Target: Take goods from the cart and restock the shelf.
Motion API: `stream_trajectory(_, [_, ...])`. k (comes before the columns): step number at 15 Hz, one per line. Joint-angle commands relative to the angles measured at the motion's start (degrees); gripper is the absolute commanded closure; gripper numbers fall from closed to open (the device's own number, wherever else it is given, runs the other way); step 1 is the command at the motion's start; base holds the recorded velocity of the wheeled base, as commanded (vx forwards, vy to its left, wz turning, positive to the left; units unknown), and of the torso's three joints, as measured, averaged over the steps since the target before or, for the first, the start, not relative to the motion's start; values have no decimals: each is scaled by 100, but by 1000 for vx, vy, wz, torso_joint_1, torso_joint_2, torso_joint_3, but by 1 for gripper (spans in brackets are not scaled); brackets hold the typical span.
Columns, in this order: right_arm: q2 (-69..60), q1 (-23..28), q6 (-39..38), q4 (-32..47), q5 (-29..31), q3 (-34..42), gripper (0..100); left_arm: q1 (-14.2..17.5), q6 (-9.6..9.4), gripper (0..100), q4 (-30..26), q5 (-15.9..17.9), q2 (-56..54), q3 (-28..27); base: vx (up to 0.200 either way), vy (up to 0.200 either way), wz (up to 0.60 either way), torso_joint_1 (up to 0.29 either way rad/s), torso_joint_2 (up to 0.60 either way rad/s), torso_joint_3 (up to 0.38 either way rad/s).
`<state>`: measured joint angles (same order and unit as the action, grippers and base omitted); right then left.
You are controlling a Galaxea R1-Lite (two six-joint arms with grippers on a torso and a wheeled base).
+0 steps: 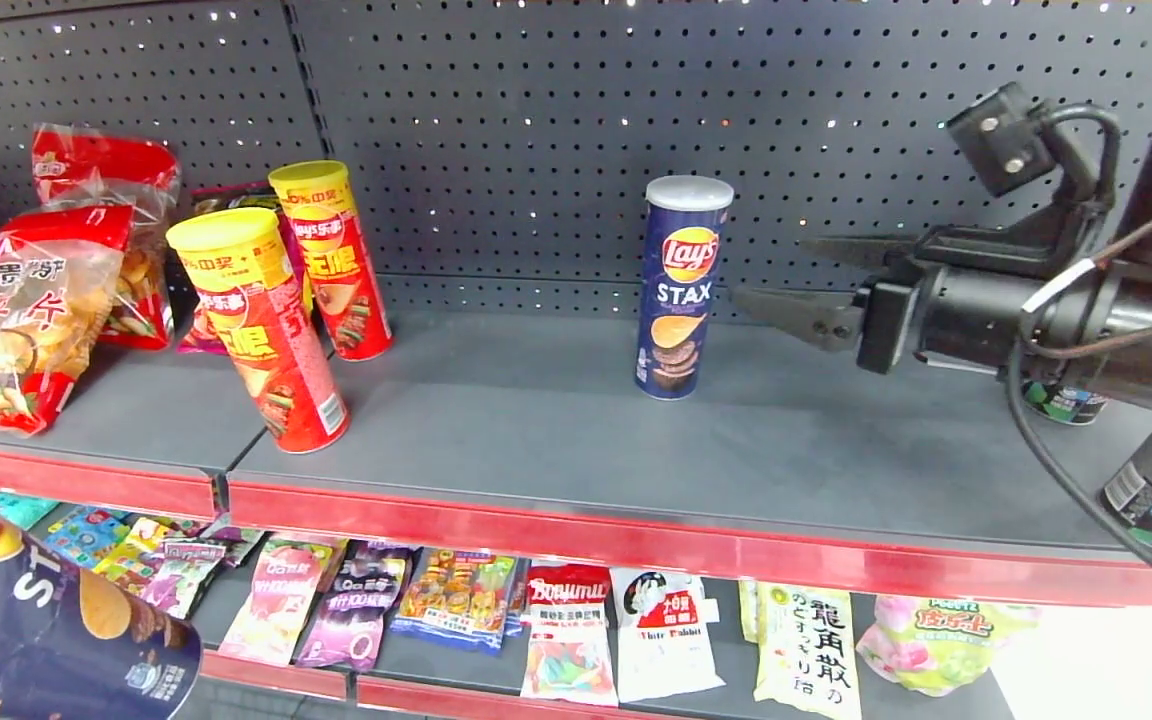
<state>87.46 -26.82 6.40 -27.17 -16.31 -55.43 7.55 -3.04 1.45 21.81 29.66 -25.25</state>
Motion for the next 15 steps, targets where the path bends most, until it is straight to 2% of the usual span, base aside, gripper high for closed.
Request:
stream_trajectory(1, [518,-166,-7,-7,155,-231,0,1,-4,100,4,-1,22,-7,0,0,0,0,0,0])
stream_trajectory(7, [1045,-104,-139,-16,365,-600,0,1,5,100,4,-1,22,-59,0,0,0,0,0,0])
stream_trajectory(15, [1713,-122,-174,-16,699,-1602,0,1,5,100,-4,-45,5,-121,0,0,0,0,0,0])
